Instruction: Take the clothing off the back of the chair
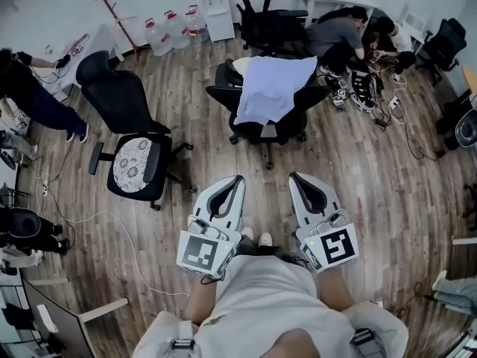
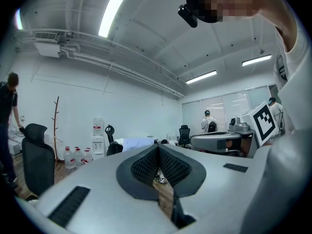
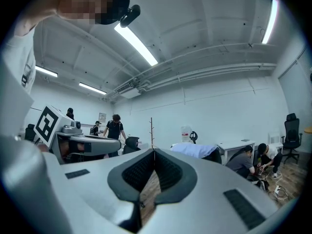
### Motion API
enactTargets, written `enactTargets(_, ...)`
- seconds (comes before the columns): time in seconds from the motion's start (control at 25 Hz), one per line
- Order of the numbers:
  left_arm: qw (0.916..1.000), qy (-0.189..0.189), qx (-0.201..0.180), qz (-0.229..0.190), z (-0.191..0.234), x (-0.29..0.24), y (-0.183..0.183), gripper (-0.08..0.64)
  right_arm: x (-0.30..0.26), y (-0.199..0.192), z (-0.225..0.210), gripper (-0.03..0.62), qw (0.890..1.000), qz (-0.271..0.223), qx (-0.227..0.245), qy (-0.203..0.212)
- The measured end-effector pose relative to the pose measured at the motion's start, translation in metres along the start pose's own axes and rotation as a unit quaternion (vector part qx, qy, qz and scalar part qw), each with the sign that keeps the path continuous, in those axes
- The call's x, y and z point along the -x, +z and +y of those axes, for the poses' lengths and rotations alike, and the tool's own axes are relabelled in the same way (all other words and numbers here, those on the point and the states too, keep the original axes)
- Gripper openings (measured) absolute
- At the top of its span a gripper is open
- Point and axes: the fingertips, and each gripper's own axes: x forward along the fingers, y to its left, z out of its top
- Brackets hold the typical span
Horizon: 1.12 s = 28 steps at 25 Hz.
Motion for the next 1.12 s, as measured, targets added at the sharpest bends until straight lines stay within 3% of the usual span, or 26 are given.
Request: enactTargets(1.12, 0.9999, -0.016, 0.001, 0.006, 0.064, -0.083, -0.005, 0.015, -0.087, -0.010, -0.053, 0.021, 1.000, 0.014, 0.000, -0.023)
